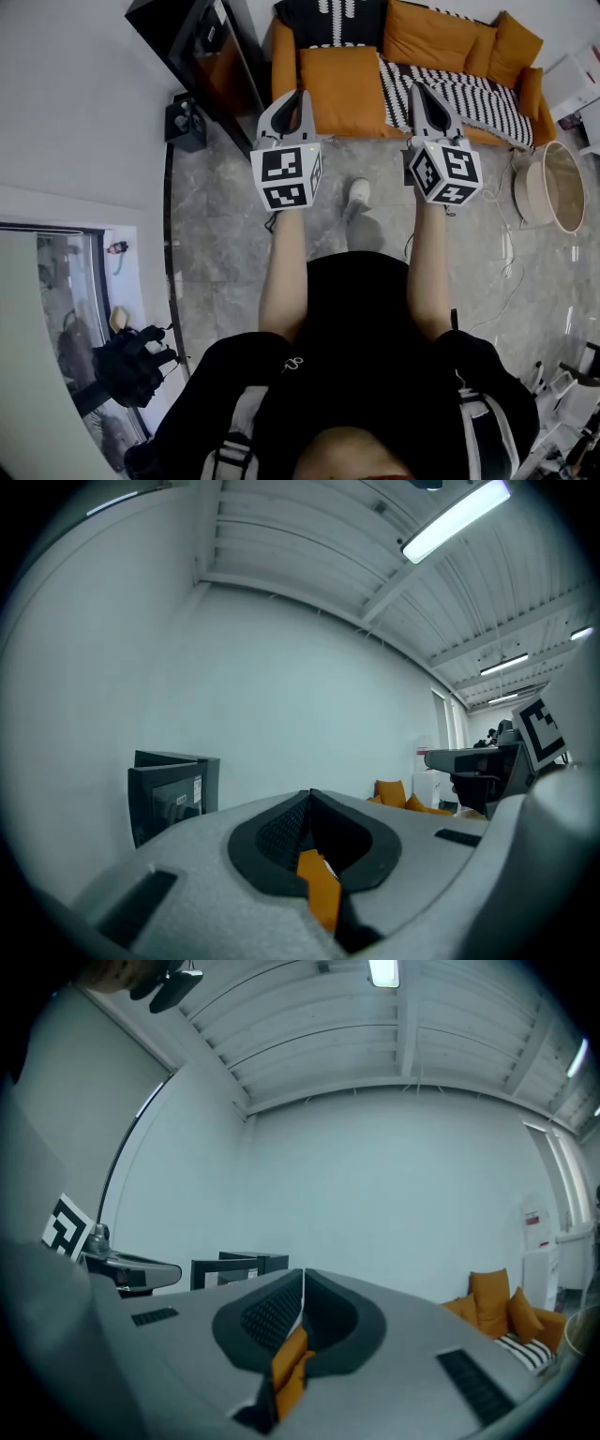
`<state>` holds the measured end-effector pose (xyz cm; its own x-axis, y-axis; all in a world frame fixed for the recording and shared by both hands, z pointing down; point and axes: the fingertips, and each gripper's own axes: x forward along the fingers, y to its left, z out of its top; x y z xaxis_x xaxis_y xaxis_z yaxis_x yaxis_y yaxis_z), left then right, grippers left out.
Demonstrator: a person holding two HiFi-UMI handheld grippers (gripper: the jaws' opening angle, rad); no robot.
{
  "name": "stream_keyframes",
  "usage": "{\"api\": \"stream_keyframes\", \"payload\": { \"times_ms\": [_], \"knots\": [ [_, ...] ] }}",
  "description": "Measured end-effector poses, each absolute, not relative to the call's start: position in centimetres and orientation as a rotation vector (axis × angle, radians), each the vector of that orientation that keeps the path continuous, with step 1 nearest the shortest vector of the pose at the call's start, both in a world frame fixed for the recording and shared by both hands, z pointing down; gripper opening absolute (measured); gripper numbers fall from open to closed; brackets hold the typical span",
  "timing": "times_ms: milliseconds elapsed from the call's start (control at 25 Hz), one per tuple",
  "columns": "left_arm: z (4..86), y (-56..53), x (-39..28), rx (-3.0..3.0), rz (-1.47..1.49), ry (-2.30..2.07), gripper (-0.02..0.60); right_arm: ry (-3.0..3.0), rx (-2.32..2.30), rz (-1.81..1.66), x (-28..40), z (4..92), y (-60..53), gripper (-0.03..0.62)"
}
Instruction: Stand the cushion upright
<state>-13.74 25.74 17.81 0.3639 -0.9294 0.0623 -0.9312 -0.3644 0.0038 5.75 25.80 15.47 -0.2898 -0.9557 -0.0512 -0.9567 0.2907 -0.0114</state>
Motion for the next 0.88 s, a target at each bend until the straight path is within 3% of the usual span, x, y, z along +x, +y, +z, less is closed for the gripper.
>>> {"api": "stream_keyframes", "payload": {
  "times_ms": [880],
  "knots": [
    [20.4, 5.9, -10.4, 2.504, 0.191, -1.796, 0.009, 2.534, -1.742, -0.106, 8.6, 19.5, 4.6, 0.012]
  ]
}}
